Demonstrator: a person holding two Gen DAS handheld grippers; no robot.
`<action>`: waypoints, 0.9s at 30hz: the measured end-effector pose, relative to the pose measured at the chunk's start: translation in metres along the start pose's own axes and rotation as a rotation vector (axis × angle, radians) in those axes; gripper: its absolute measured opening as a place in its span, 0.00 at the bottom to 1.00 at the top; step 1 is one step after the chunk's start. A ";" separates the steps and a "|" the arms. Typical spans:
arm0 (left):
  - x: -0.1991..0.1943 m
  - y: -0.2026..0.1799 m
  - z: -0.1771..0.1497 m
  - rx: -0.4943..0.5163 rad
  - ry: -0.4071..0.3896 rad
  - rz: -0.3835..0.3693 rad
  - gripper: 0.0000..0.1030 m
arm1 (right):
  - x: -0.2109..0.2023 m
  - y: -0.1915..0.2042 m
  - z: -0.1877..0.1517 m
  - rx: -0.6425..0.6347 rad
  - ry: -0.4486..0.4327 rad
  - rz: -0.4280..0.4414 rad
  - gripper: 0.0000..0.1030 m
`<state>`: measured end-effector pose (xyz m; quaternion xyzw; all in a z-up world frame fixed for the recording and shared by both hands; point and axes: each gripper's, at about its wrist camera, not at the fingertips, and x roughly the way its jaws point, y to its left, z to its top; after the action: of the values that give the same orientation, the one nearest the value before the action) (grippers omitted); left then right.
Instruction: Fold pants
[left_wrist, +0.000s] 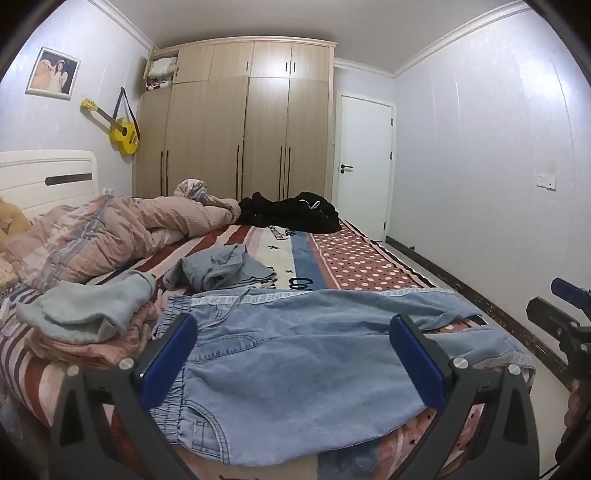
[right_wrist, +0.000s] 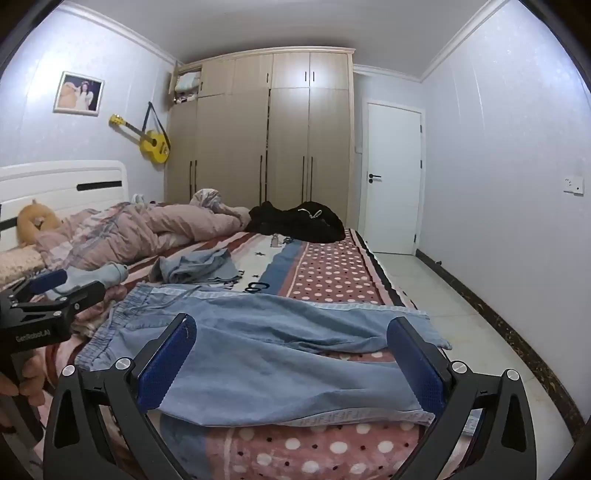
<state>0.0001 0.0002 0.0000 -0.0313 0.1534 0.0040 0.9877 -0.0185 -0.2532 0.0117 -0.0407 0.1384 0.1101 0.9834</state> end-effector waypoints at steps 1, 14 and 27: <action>0.000 0.000 0.000 0.000 0.000 0.000 0.99 | 0.001 0.001 0.001 -0.015 0.010 -0.001 1.00; 0.006 -0.006 -0.003 0.003 0.005 0.003 0.99 | 0.013 -0.003 -0.010 0.003 0.042 -0.007 1.00; 0.006 -0.002 -0.004 0.000 0.004 -0.004 0.99 | 0.013 -0.004 -0.009 0.007 0.041 -0.005 1.00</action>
<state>0.0044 -0.0022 -0.0051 -0.0315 0.1552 0.0021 0.9874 -0.0076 -0.2550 -0.0005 -0.0397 0.1586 0.1061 0.9808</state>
